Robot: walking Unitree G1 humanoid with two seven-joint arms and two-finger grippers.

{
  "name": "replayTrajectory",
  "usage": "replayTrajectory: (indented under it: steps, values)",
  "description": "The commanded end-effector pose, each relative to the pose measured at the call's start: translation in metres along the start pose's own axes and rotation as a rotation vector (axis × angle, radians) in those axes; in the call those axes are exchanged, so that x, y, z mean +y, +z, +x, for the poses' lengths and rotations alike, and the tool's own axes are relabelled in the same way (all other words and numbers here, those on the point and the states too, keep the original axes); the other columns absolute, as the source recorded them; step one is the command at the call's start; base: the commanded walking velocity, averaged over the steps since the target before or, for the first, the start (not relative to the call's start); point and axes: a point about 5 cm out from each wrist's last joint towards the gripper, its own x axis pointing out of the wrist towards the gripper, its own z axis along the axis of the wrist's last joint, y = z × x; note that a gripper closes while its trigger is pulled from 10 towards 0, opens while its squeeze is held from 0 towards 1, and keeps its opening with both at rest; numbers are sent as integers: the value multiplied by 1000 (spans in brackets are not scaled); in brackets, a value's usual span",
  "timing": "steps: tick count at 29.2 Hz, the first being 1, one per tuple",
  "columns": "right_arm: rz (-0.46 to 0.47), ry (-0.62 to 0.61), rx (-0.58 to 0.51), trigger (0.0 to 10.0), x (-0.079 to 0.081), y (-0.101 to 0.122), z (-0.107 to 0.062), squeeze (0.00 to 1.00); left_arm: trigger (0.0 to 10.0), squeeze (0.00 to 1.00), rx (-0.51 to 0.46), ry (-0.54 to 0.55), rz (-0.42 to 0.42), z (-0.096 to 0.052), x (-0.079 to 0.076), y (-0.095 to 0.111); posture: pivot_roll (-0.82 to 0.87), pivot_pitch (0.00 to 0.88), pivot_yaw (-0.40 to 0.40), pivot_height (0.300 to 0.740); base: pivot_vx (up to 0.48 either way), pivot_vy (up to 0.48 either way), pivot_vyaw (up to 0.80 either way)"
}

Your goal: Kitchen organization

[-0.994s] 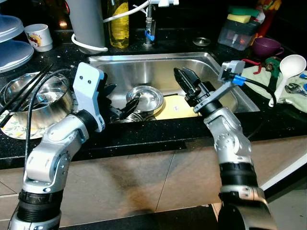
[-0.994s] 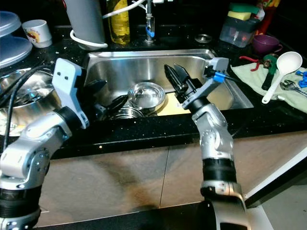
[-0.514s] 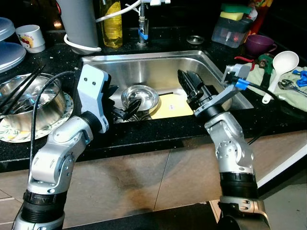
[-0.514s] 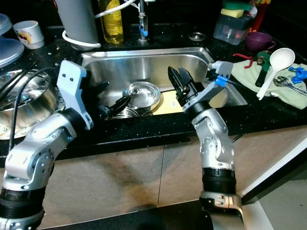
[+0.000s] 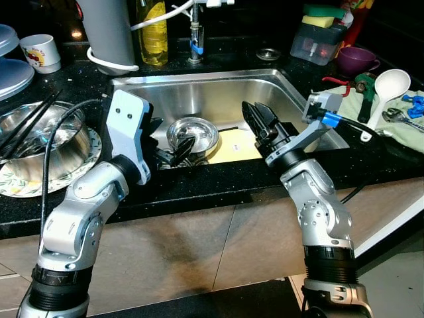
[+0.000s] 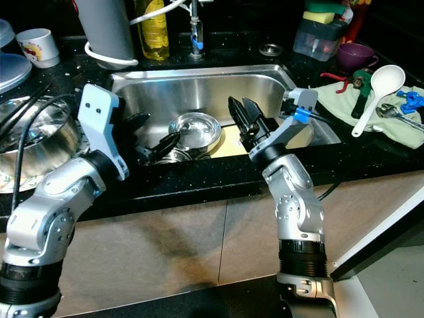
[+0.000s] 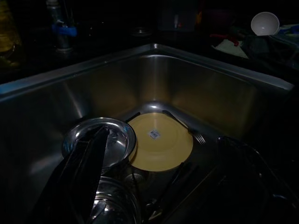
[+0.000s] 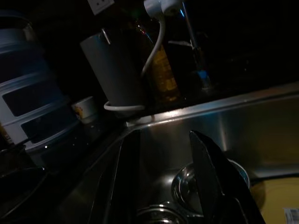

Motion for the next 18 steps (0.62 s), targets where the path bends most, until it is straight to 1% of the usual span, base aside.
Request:
replayTrajectory:
  steps: [1, 9, 18]
  values:
    - [5, 10, 11, 10000, 4, -2, -1, 0, 10000, 0, 1, -17, -7, -2, -5, -1, 7, 166, -26, 740, 0, 0, 0]
    - [5, 12, 23, 10000, 5, -3, -1, 0, 10000, 0, 2, -12, -12, -2, -5, -1, 5, 175, -29, 740, -271, 0, 0]
    - [7, 11, 30, 10000, 6, -3, -1, 0, 10000, 0, 4, -4, -11, -3, -3, -1, 5, 176, -30, 740, -337, 0, 0]
